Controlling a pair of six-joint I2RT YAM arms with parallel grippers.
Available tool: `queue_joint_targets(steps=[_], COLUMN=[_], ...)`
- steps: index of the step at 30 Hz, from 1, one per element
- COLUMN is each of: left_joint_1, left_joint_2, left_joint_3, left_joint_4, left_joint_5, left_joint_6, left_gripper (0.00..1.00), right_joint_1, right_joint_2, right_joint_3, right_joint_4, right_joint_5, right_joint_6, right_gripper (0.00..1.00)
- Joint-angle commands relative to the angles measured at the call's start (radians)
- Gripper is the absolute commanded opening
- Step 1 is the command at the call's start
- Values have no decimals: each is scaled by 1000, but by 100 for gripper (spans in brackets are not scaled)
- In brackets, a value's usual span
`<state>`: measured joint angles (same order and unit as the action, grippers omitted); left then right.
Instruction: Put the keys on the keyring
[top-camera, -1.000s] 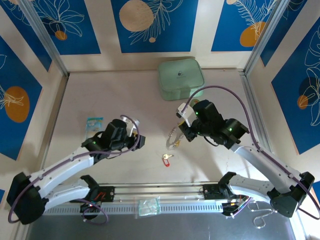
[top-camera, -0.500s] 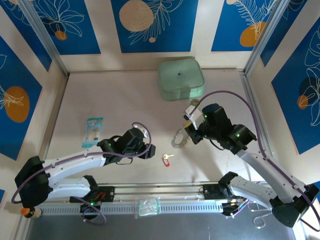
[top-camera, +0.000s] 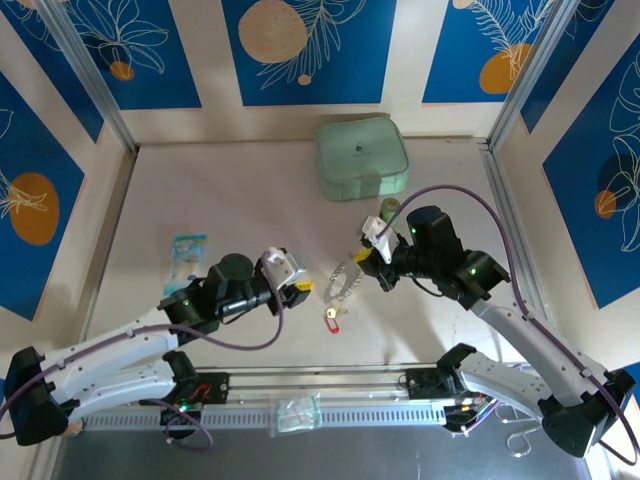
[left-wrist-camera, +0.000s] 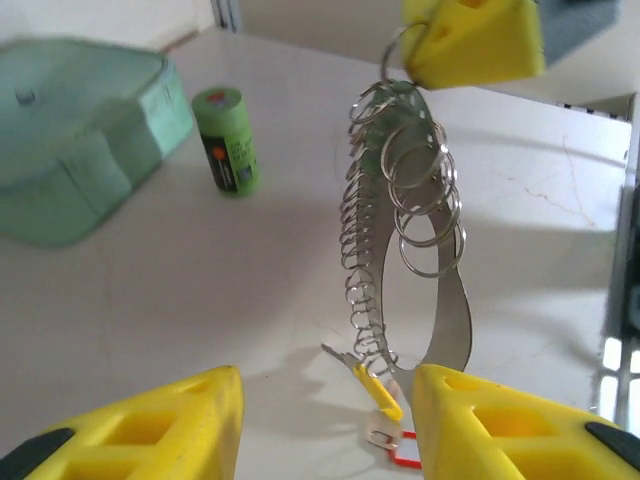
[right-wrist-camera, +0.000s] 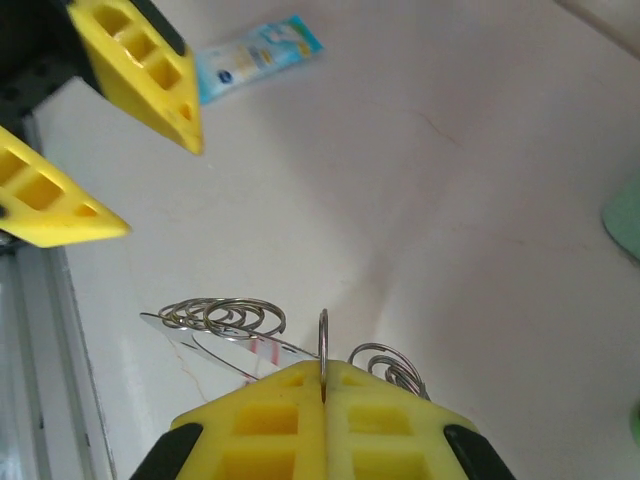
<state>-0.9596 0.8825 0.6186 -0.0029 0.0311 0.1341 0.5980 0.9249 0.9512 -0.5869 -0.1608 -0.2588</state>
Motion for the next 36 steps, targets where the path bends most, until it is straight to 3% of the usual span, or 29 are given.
queue_joint_targets(steps=[1, 6, 13, 21, 27, 36], left_joint_1=[2, 2, 0, -25, -48, -60], left_joint_2=[-35, -64, -77, -38, 4, 3], left_joint_3=[-38, -96, -175, -219, -216, -220], left_joint_4=[145, 201, 296, 470, 489, 564], left_joint_5=[-33, 1, 78, 72, 88, -24], left_joint_6=[310, 574, 723, 757, 766, 650], left_gripper=[51, 51, 50, 51, 54, 51], right_joint_1=[-28, -39, -50, -50, -42, -33], right_joint_2=[26, 83, 143, 151, 162, 188], right_joint_3=[28, 44, 74, 62, 45, 33], right_joint_4=[63, 92, 106, 160, 230, 240], right_joint_5=[-193, -324, -394, -447, -449, -466], right_joint_6=[-43, -59, -49, 26, 102, 102], right_gripper=[0, 0, 0, 0, 0, 0])
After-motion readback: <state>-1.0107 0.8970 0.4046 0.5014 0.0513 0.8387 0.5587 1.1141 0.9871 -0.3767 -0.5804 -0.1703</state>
